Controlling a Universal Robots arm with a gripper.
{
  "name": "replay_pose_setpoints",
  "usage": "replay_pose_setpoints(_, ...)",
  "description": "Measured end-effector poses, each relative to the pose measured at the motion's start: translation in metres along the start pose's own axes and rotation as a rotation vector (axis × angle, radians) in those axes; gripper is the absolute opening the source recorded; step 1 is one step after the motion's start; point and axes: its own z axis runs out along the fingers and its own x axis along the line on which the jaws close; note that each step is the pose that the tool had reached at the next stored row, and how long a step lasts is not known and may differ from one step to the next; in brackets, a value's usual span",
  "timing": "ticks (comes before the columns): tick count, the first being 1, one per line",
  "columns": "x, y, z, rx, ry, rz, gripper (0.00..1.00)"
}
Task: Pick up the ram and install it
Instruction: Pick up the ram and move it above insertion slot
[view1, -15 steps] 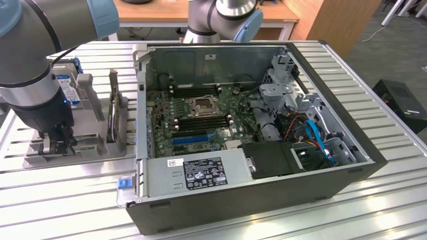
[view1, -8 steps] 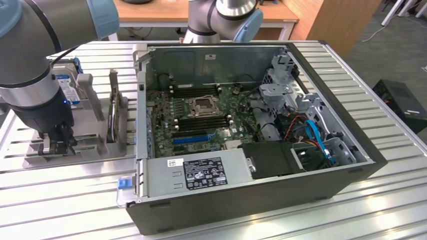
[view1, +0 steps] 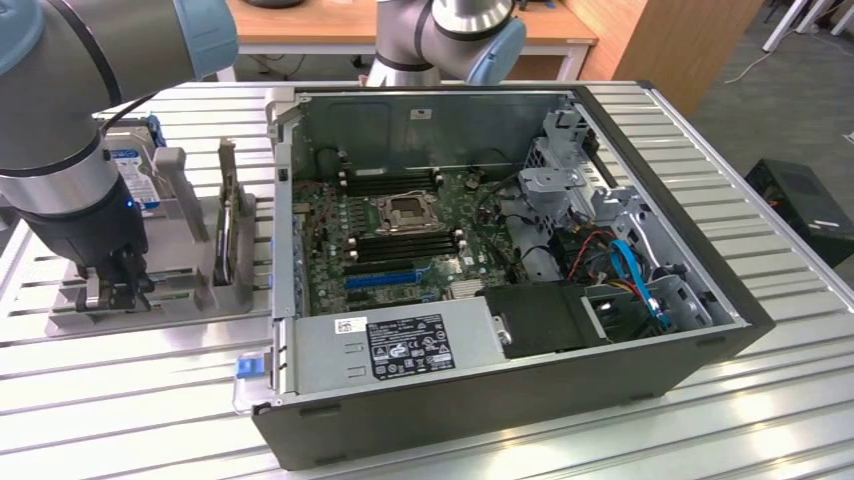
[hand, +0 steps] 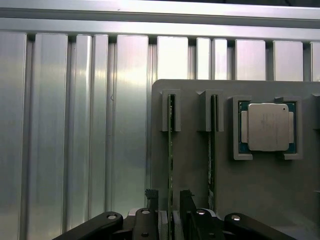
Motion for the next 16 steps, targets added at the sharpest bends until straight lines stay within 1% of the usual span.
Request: replay_pose_setpoints(16, 0.0002, -0.0002, 0.0042, -0.0001, 0.0, 0.0, 0.31)
